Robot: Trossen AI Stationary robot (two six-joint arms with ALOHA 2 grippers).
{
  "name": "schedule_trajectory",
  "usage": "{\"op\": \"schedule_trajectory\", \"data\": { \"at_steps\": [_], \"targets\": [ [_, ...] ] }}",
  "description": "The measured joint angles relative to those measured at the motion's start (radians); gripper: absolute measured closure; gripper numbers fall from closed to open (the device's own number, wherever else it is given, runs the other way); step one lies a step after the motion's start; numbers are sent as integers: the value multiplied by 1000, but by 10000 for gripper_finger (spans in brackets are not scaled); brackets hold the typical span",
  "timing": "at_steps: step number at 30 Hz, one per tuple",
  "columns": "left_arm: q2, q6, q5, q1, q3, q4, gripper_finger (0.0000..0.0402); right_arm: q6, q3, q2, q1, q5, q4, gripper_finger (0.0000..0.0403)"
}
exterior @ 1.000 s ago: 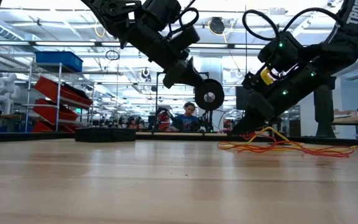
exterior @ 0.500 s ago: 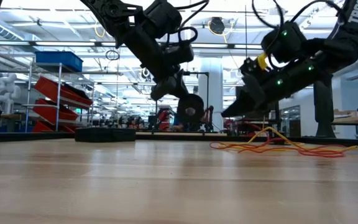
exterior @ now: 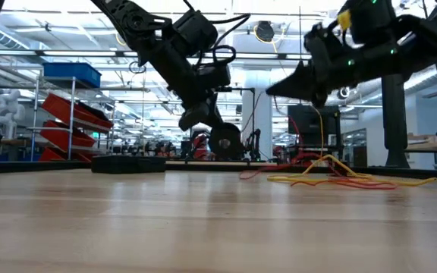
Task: Coil cords
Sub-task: Coil the red wire on the spool
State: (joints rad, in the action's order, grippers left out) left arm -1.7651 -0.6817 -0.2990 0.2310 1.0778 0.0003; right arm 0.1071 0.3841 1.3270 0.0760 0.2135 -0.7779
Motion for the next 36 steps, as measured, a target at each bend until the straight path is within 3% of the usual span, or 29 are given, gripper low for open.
{"op": "schedule_trajectory", "data": {
  "at_steps": [14,21,30,36],
  "targets": [
    [-85,179,5,-19,-2,311,401,-105,95,90,-67,16,-43,403],
    [-89,336,97,-17,-1,455,401,-177,97,145,-68,55,-30,403],
    [-89,488,163,-17,-1,577,401,-256,97,145,-64,111,17,403],
    [-89,489,158,-17,0,600,401,-281,97,145,-72,149,10,403]
  ]
}}
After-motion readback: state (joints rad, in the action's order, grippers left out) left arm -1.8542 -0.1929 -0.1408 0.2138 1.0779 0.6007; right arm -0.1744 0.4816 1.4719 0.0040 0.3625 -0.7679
